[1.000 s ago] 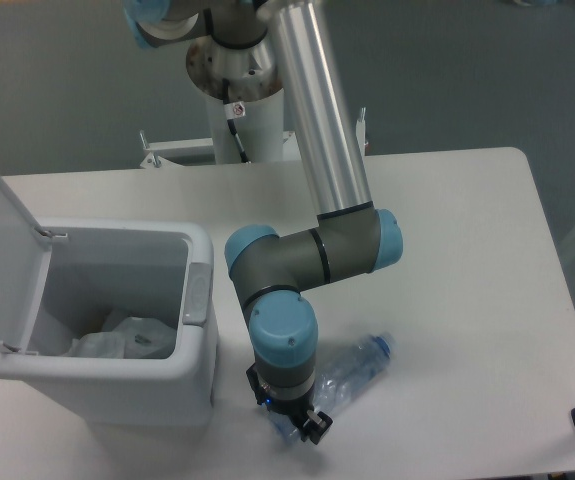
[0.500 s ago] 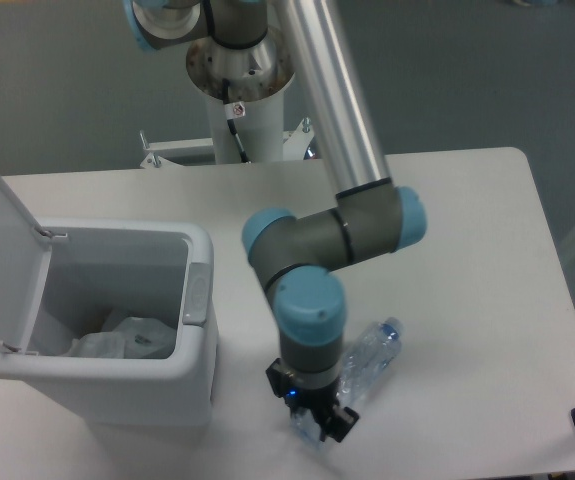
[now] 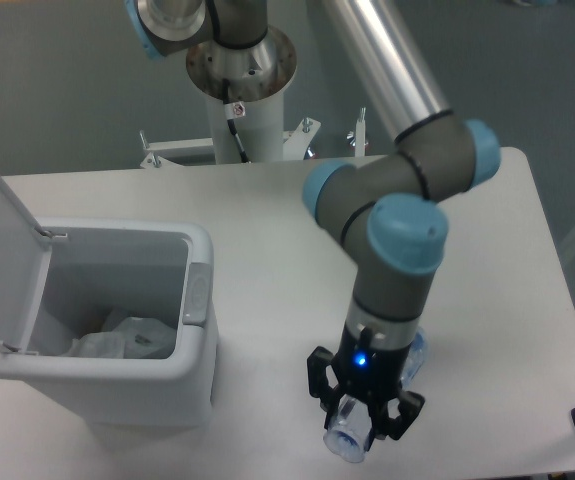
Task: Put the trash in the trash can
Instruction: 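Lower onto the bottle, close the gripper on it and lift, then carry the water bottle over the bin and release it inside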
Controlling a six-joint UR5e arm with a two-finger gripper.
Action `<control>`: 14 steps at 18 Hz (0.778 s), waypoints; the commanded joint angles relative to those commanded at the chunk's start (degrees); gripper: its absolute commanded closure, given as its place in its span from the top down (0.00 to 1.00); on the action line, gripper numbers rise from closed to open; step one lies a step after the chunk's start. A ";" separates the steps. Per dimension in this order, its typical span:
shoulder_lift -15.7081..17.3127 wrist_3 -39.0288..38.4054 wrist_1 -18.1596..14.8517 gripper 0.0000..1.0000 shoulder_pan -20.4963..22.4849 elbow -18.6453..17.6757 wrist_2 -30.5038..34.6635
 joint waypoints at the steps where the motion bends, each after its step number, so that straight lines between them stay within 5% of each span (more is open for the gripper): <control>1: 0.79 -2.02 -0.09 0.20 0.26 0.70 -2.19; 8: 8.00 -15.82 0.00 0.21 -0.44 3.95 -18.81; 14: 9.68 -24.27 2.45 0.21 -6.49 7.21 -22.34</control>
